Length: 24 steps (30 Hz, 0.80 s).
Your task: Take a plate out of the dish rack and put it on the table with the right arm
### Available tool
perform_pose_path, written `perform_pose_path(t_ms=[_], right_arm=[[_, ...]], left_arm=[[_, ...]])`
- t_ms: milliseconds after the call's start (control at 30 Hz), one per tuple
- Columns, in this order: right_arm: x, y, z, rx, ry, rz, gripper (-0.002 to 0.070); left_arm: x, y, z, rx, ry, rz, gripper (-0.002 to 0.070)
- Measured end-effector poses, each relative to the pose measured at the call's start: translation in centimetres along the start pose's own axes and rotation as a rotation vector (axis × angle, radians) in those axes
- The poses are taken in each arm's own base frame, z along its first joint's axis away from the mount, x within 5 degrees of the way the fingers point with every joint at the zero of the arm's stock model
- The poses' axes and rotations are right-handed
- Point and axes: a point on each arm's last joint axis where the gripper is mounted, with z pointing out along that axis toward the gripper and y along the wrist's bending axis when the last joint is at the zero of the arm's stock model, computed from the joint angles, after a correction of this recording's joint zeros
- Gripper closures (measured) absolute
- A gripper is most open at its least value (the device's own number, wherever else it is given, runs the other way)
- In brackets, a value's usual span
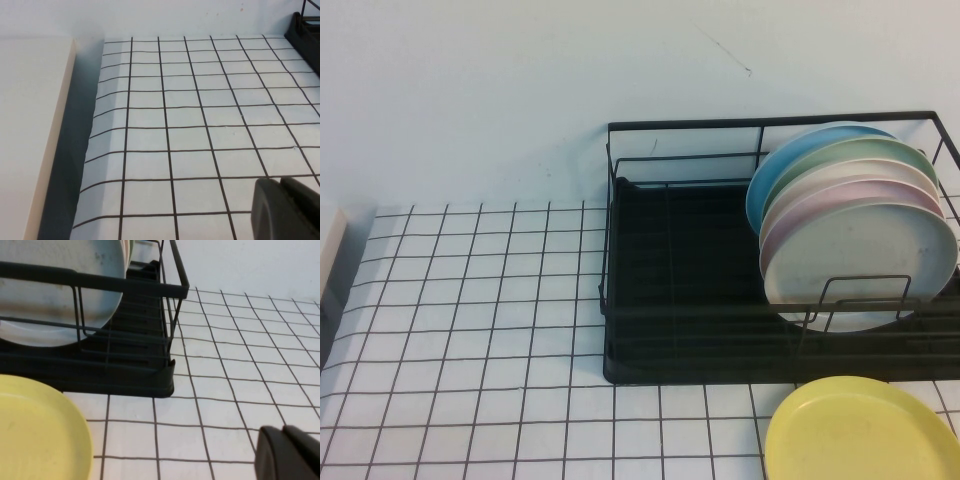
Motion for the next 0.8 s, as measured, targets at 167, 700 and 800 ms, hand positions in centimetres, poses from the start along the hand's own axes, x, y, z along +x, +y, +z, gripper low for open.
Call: perform_pose_path(t_ms=[167, 700, 800], right_arm=[[0.01, 0.01, 0.00, -0.001, 0.001, 0.001, 0.0678], [0.04, 0.22, -0.04, -0.037, 0.011, 0.044, 0.0678], [0.04, 0.22, -0.04, -0.037, 0.011, 0.045, 0.0678]], left_arm=[[0.00, 0.00, 0.00, 0.000, 0.000, 0.000, 0.0678], [0.00, 0.00, 0.00, 0.000, 0.000, -0.004, 0.0678], [0.00, 0.00, 0.00, 0.000, 0.000, -0.004, 0.0678]])
